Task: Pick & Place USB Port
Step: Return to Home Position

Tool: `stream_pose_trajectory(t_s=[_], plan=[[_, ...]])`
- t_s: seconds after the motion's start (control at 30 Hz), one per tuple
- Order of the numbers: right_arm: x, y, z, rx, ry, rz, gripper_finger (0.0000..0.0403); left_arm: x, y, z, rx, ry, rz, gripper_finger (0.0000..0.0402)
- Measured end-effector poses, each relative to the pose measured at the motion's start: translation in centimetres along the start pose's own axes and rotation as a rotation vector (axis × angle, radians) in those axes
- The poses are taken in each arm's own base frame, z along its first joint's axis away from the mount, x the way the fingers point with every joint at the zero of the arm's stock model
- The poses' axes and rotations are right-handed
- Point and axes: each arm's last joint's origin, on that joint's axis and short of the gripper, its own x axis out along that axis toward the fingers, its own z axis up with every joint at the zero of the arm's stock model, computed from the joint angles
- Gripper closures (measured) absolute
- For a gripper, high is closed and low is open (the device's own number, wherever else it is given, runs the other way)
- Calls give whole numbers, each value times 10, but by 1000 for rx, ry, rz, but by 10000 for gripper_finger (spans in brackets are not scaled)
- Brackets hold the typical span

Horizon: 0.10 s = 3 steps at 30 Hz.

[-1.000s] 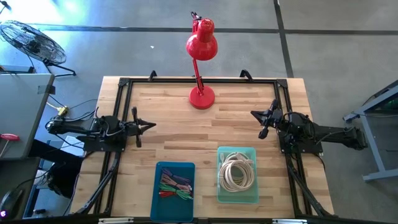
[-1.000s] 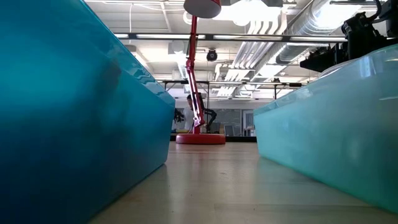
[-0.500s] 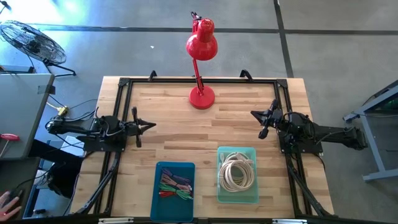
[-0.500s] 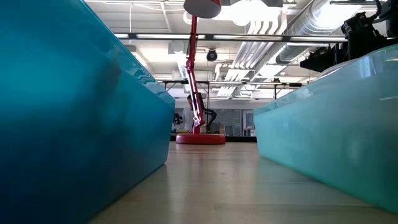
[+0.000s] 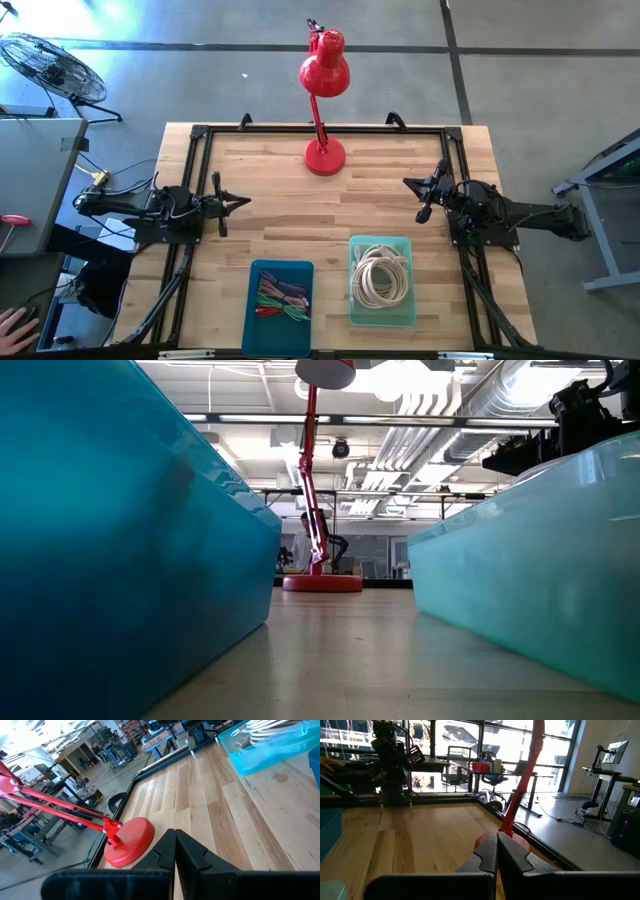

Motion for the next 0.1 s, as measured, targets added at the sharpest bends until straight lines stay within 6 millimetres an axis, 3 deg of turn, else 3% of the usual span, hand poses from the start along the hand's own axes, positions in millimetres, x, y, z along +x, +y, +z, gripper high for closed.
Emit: stream_pose_trajectory(t_s=[0.1], plan=[[0,0,0,0,0,0,400,0,0,0,0,0,0,401]])
